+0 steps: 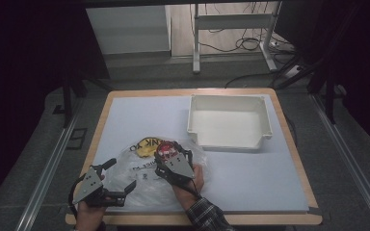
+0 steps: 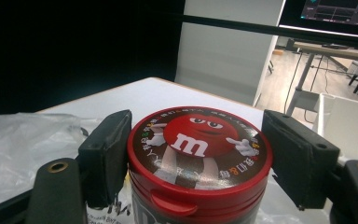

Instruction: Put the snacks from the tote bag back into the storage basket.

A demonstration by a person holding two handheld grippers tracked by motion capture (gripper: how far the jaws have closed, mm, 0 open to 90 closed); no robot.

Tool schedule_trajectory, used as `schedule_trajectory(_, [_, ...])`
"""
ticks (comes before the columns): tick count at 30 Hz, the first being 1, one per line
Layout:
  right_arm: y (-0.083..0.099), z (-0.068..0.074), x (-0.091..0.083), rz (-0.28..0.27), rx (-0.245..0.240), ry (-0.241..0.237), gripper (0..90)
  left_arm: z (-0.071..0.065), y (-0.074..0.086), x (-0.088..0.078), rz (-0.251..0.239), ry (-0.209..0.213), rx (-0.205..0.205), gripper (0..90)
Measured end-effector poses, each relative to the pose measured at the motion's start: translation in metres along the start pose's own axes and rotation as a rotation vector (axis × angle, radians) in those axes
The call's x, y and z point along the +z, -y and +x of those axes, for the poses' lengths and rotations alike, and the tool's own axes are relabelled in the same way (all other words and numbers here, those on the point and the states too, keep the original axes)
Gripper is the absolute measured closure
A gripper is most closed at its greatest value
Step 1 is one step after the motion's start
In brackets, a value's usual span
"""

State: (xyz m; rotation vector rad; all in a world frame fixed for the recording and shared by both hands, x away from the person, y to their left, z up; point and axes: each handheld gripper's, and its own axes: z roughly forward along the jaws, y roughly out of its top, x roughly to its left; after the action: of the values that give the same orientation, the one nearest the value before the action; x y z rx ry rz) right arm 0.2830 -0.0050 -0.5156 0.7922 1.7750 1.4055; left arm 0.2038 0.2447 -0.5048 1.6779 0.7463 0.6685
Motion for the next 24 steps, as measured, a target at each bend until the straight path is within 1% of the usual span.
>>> schedule_trajectory(5, [-0.004, -0.004, -0.003, -0.004, 0.007, 0.004, 26.8, 0.000, 0.000, 0.000, 0.001, 0.000, 0.001, 0.7])
schedule_trajectory(7, [-0.005, -0.006, -0.004, 0.001, 0.020, 0.002, 26.8, 0.000, 0.000, 0.000, 0.000, 0.000, 0.000, 0.7])
schedule_trajectory(13, [-0.011, -0.013, -0.009, -0.007, 0.037, 0.003, 27.3, -0.001, 0.000, 0.001, 0.001, 0.001, 0.002, 0.7])
schedule_trajectory(18, [-0.015, -0.017, -0.013, -0.008, 0.041, 0.009, 27.4, -0.001, 0.000, 0.001, 0.001, 0.001, 0.003, 0.7])
schedule_trajectory(24, [-0.016, -0.021, -0.016, -0.007, 0.050, 0.008, 27.5, -0.001, 0.000, 0.001, 0.001, 0.000, 0.003, 0.7])
